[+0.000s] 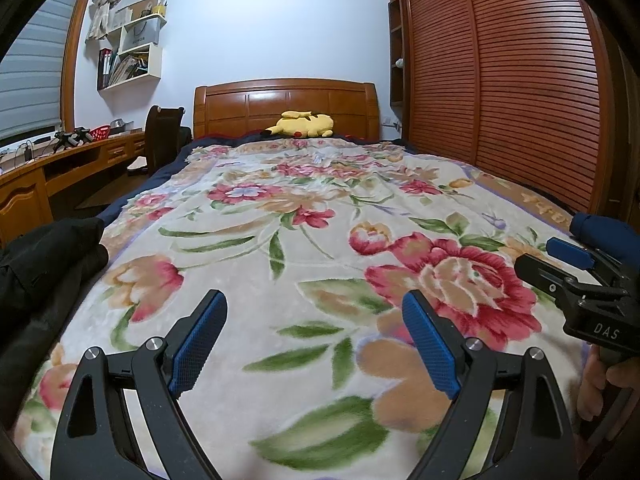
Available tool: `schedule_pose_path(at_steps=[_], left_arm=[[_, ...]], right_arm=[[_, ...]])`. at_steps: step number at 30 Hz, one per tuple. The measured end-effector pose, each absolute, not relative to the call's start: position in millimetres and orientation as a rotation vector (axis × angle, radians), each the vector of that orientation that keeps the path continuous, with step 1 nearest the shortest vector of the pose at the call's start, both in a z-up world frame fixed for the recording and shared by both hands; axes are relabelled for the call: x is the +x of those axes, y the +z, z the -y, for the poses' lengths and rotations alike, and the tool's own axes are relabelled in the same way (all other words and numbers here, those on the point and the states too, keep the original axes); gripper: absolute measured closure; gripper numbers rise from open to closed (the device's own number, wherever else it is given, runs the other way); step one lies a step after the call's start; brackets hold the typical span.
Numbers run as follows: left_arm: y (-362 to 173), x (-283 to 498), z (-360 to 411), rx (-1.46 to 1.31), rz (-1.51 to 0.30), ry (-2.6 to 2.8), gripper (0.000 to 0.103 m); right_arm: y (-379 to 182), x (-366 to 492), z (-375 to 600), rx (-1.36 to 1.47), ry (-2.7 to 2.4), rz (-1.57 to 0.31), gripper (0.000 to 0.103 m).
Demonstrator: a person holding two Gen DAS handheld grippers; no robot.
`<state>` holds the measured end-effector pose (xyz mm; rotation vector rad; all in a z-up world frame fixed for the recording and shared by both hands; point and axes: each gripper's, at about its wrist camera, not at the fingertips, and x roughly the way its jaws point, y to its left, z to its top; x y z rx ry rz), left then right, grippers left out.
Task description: Fold large clothes
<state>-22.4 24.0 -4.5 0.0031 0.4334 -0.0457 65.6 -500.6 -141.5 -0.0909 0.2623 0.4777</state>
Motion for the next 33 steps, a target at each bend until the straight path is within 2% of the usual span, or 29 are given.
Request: schedule_pose_path(at_steps=[33], left_arm=[[-3.8,-25.2,-23.2,0.014,-0.424,-0.040,0.013]], right_arm=[[-141.5,67.8,503.6,-0.085,0.486,-0.256,0.015]])
